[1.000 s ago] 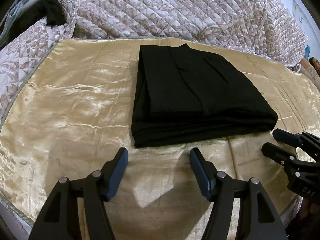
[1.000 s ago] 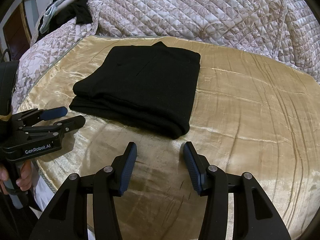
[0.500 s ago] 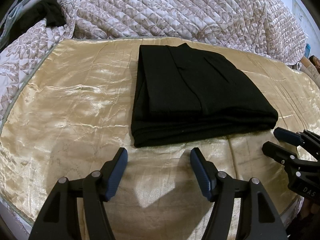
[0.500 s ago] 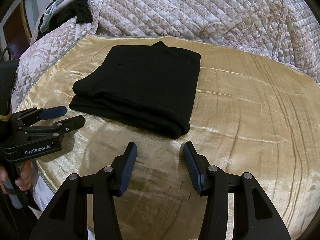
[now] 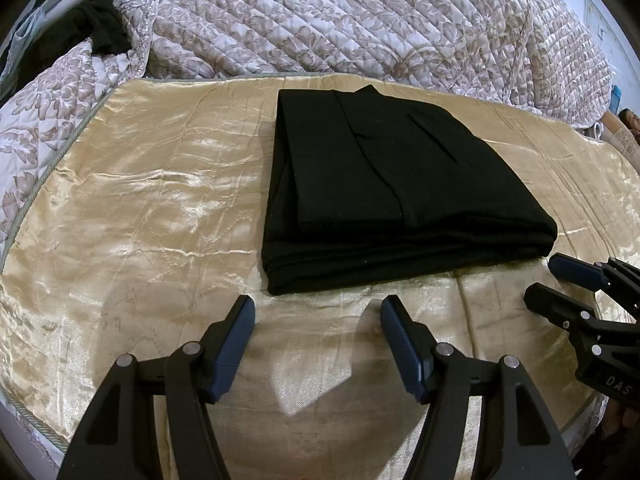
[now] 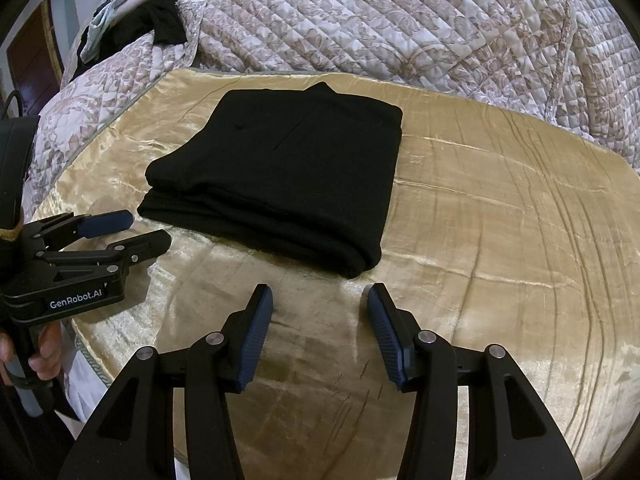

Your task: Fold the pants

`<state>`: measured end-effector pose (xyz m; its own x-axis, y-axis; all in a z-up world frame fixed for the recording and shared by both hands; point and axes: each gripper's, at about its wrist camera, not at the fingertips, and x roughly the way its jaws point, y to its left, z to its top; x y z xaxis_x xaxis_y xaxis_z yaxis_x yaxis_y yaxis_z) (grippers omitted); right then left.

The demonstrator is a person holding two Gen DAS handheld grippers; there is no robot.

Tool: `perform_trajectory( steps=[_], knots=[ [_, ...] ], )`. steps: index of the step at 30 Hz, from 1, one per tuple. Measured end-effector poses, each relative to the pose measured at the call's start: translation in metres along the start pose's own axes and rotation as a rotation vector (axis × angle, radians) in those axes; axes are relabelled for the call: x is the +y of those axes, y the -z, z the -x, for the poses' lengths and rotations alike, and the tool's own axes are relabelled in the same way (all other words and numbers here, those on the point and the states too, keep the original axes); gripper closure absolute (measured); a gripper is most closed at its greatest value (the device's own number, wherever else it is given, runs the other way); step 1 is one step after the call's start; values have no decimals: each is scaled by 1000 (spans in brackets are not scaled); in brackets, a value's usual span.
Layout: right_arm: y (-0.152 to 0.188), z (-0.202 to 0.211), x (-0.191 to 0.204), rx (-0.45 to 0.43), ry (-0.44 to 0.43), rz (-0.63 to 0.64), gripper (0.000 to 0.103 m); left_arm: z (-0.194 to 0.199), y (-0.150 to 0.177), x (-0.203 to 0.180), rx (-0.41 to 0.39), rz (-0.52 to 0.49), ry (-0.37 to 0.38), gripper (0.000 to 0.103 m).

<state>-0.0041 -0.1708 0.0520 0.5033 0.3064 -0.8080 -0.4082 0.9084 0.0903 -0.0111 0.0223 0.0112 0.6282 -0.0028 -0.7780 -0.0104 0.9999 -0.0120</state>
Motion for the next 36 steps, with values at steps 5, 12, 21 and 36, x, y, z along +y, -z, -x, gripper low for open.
perform_trajectory(
  steps=[5,12,21,36],
  knots=[
    [0,0,0,0,1,0,52,0,0,0,0,-1,-1,35],
    [0,0,0,0,1,0,52,0,1,0,1,0,-1,35],
    [0,-1,2,0,-3,10,47,0,0,-1,1,-2,-2,35],
    [1,-1,5,0,6,21,45,0,1,0,0,-2,-3,34]
  ],
)
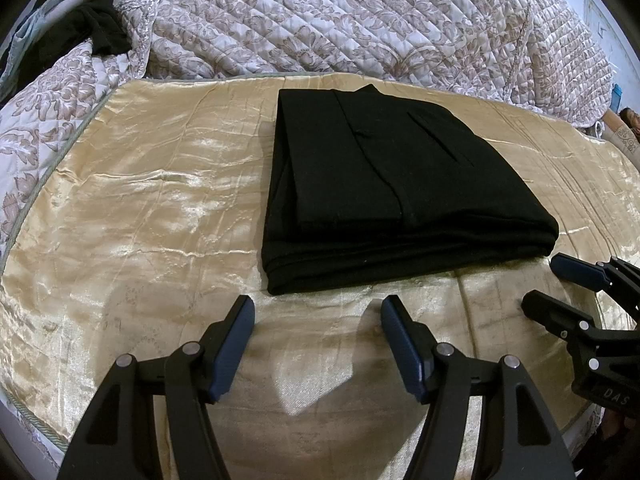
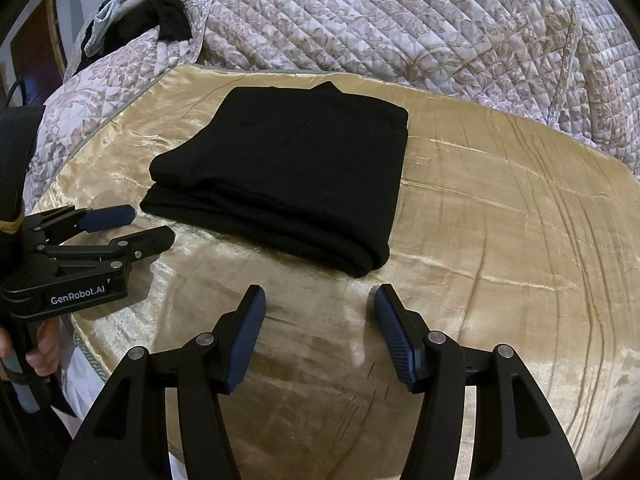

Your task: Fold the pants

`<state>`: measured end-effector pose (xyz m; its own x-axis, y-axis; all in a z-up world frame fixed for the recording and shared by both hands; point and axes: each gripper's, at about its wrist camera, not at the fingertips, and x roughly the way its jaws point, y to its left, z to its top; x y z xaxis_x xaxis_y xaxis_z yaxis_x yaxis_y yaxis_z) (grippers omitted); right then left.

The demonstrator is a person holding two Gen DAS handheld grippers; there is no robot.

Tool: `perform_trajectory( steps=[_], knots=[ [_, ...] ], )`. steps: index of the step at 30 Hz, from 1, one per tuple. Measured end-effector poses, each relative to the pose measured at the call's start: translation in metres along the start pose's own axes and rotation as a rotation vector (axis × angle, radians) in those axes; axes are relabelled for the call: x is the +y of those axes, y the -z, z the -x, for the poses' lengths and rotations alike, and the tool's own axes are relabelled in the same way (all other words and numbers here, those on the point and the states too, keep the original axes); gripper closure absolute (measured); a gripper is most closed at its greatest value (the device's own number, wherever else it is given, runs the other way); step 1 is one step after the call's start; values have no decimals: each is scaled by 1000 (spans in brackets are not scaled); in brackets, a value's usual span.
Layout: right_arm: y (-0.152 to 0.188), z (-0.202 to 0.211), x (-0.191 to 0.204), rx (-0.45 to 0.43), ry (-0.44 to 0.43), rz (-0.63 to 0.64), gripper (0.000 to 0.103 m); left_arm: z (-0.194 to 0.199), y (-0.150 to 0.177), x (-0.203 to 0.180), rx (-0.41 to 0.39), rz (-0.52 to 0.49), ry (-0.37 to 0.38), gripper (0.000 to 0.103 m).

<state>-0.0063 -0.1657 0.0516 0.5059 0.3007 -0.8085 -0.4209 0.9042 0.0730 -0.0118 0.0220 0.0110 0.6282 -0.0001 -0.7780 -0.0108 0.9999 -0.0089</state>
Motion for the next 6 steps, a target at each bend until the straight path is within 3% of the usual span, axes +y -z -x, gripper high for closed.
perform_trajectory(
  steps=[6],
  knots=[
    [0,0,0,0,1,-1,45,-1,1,1,-2,-2,-1,34]
  ],
)
